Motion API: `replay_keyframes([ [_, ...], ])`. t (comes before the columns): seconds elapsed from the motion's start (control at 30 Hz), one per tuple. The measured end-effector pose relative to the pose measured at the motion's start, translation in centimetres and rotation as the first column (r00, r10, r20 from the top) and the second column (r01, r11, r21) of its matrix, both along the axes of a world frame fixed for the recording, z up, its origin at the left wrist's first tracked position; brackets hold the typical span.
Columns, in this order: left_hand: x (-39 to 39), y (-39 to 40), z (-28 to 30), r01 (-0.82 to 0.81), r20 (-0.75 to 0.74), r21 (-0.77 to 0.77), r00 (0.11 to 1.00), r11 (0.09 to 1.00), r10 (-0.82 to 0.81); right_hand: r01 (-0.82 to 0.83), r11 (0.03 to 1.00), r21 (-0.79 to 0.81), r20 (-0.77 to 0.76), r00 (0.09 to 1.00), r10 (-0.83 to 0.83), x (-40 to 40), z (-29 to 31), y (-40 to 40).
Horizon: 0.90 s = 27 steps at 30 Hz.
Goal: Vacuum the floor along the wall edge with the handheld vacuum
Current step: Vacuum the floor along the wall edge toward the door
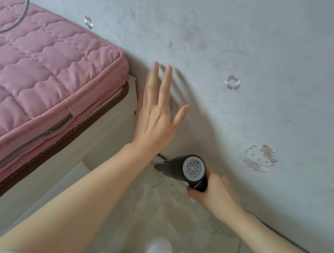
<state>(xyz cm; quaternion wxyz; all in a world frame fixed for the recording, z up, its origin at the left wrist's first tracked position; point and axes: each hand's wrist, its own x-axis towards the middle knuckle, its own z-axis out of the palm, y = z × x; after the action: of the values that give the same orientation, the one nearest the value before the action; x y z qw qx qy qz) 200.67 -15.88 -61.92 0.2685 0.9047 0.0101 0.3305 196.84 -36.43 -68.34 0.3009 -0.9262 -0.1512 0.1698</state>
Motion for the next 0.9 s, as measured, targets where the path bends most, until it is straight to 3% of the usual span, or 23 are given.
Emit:
replay_keyframes([
  [0.13,1.6,0.1,0.4,-0.038,0.111,0.137,0.994,0.990,0.023,-0.018,1.000,-0.008,0.009,1.000,0.018,0.0,0.0,-0.1],
  [0.27,3.4,-0.2,-0.3,0.087,0.145,0.193,0.983,0.977,-0.116,-0.021,1.000,-0.016,0.018,1.000,0.021,0.3,-0.1,-0.3],
  [0.9,4.6,-0.1,-1.5,0.032,0.255,0.198,0.963,0.980,-0.083,0.030,0.999,0.025,0.019,0.999,-0.031,0.5,-0.8,-1.4],
])
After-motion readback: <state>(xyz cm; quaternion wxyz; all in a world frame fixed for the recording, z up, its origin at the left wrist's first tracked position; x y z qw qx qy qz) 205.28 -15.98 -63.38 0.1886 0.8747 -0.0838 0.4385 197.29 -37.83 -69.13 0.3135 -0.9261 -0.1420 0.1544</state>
